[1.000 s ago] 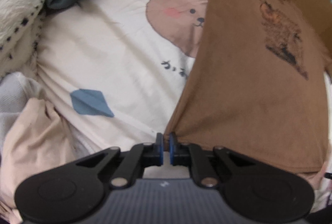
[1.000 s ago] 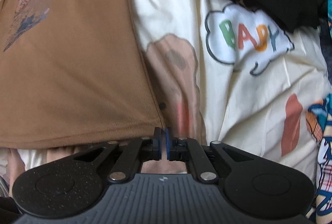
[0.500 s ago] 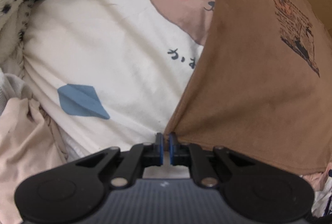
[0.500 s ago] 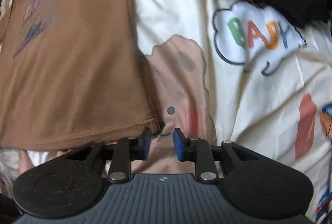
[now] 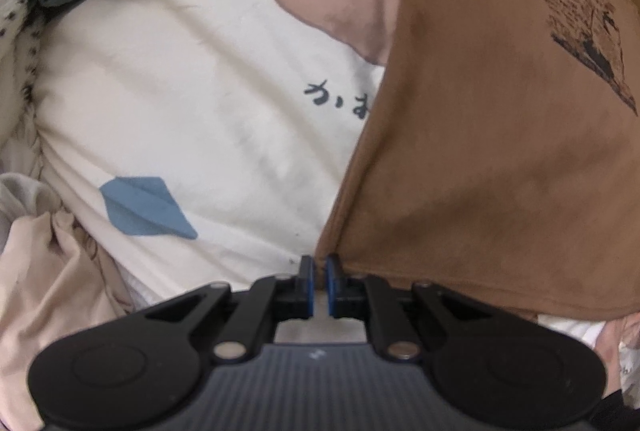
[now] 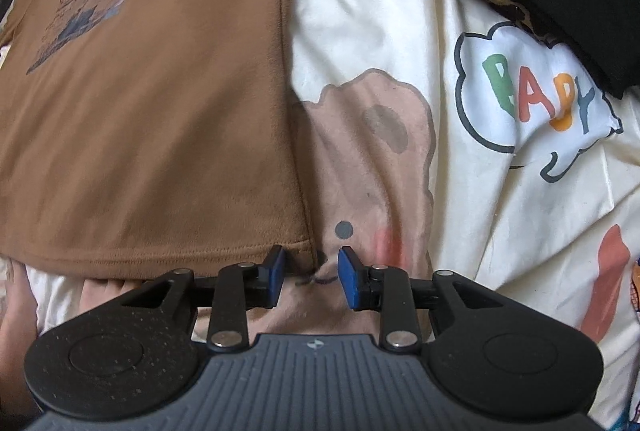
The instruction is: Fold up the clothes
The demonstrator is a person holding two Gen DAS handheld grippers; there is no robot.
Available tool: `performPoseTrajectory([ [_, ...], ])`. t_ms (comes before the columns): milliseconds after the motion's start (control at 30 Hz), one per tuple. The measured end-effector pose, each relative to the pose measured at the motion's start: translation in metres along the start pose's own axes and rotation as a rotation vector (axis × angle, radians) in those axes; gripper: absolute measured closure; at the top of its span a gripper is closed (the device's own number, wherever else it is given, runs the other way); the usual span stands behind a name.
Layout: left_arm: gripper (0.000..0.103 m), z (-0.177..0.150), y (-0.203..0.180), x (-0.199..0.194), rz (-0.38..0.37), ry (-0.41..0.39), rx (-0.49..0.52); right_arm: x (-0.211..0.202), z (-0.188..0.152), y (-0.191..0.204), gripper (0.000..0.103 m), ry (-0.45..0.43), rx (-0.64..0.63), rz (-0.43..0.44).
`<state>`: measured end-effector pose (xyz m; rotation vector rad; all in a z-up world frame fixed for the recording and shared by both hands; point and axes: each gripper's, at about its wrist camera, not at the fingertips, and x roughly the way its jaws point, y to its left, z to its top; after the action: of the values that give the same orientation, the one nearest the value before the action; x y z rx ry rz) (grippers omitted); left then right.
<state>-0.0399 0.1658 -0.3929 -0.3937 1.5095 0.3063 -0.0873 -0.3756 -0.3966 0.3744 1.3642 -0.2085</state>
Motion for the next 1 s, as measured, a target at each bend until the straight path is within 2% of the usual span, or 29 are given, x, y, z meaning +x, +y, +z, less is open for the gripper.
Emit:
performPoseTrajectory([
  [167,0.096,-0.001,-0.003,-0.003,0.008,0.003,-0.008,0.008,0.009,0.007,0.067,-0.015,-0.025,0.038],
  [367,0.096,-0.005,-0.006,-0.008,0.005,-0.001,-0.019,0.031,0.017,0.008,0.07,0.032,-0.024,0.024],
  [400,0.097,-0.006,-0.007,-0.011,0.0,-0.002,-0.015,0.032,0.018,0.008,0.085,0.037,-0.019,0.025],
  [433,0.097,-0.007,-0.008,-0.014,-0.004,-0.004,-0.01,0.032,0.02,0.008,0.094,0.044,-0.014,0.026],
  [467,0.097,-0.009,-0.008,-0.018,-0.005,-0.006,-0.006,0.031,0.021,0.008,0.097,0.047,-0.009,0.026],
  [767,0.098,-0.017,0.0,-0.072,-0.078,-0.072,-0.041,-0.007,0.021,0.007,0.1,0.047,0.019,0.003],
  [1000,0.098,-0.014,0.02,-0.056,-0.128,-0.077,-0.138,-0.013,0.025,0.015,0.1,0.065,0.013,-0.028],
])
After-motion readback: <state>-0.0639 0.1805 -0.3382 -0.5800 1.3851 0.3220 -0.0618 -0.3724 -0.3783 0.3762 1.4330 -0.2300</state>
